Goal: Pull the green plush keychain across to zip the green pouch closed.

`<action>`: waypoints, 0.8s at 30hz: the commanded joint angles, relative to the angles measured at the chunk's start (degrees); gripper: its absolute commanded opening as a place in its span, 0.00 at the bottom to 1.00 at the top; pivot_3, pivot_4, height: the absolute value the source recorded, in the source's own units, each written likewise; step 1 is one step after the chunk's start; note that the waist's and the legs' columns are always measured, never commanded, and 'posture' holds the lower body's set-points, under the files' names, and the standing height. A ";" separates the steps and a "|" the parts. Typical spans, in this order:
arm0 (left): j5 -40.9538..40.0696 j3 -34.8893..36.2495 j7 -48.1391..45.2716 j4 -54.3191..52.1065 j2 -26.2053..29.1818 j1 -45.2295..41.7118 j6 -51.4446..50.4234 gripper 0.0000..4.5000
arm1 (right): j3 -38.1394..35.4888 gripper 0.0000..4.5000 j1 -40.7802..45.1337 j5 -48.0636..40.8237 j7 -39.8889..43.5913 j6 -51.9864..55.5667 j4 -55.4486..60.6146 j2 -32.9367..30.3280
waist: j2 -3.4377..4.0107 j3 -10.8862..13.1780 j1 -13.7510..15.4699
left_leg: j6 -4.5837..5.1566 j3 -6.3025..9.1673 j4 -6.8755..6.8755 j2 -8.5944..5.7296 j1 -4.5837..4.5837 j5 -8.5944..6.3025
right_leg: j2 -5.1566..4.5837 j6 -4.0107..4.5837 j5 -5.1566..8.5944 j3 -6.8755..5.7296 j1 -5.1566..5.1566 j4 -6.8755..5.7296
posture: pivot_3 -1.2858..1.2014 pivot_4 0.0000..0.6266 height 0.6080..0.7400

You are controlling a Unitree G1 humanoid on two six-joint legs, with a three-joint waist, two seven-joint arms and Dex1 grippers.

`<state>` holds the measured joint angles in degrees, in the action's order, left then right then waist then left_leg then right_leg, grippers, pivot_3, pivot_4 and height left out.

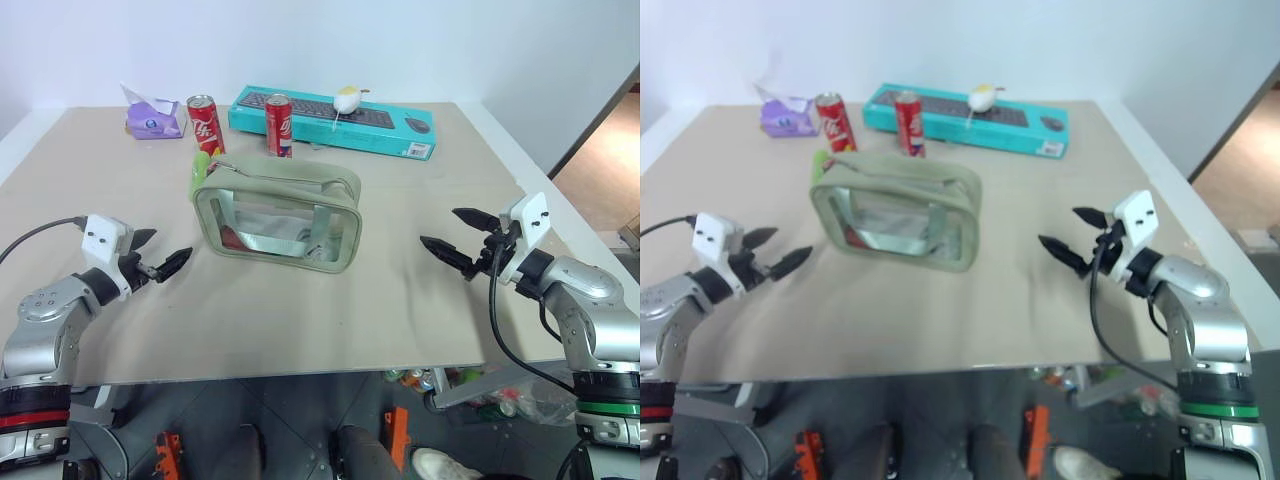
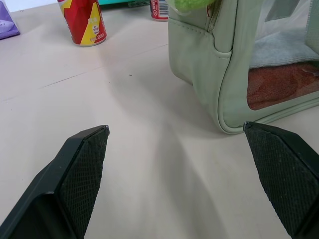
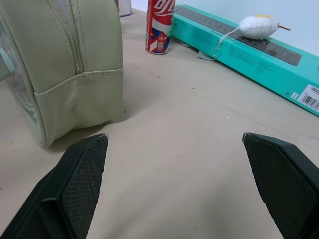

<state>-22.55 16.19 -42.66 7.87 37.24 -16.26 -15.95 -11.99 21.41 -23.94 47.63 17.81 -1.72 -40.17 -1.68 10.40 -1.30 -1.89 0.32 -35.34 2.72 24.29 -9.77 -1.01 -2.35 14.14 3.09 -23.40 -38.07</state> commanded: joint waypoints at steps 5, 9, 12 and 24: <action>-5.58 2.98 -2.38 -3.36 -0.35 -0.72 -0.70 0.99 | -0.11 1.00 0.34 -0.09 0.12 -0.40 1.75 -0.04 | 0.00 0.00 0.00 | 0.00 -0.01 0.00 0.01 0.00 0.00 | 0.00 0.00 -0.01 0.00 0.00 0.00 | 0.52 0.24 1.00; -6.44 2.98 -2.82 -3.40 0.26 -0.94 -0.81 0.99 | -0.21 1.00 0.65 -0.14 0.24 -0.20 1.41 -0.31 | 0.00 0.00 0.00 | 0.00 -0.01 0.00 0.01 0.00 0.00 | 0.00 0.00 0.00 0.01 0.00 0.00 | 0.52 0.24 1.00; -6.82 3.15 -3.32 -3.74 0.65 -1.00 -0.96 0.99 | -0.26 1.00 0.91 -0.14 0.38 -0.16 1.11 -0.48 | 0.00 0.00 0.00 | 0.00 -0.01 0.00 0.01 0.00 0.00 | 0.01 0.00 0.00 0.00 0.00 0.00 | 0.52 0.24 1.00; -20.18 1.77 -13.17 -22.15 7.52 0.88 -13.89 0.99 | -0.60 1.00 3.12 -0.91 1.66 1.17 1.49 -1.73 | 0.00 0.01 -0.06 | 0.00 -0.05 0.00 0.03 -0.03 0.00 | 0.01 0.02 0.01 0.04 -0.01 0.00 | 0.52 0.24 1.00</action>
<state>-40.31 17.77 -54.66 -10.86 43.23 -14.24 -28.00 -11.29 23.17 -24.04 48.64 18.93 -1.68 -40.61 -1.69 10.41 -1.36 -1.89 0.28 -35.34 2.75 24.27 -9.77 -0.99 -2.30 14.17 3.13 -23.40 -38.08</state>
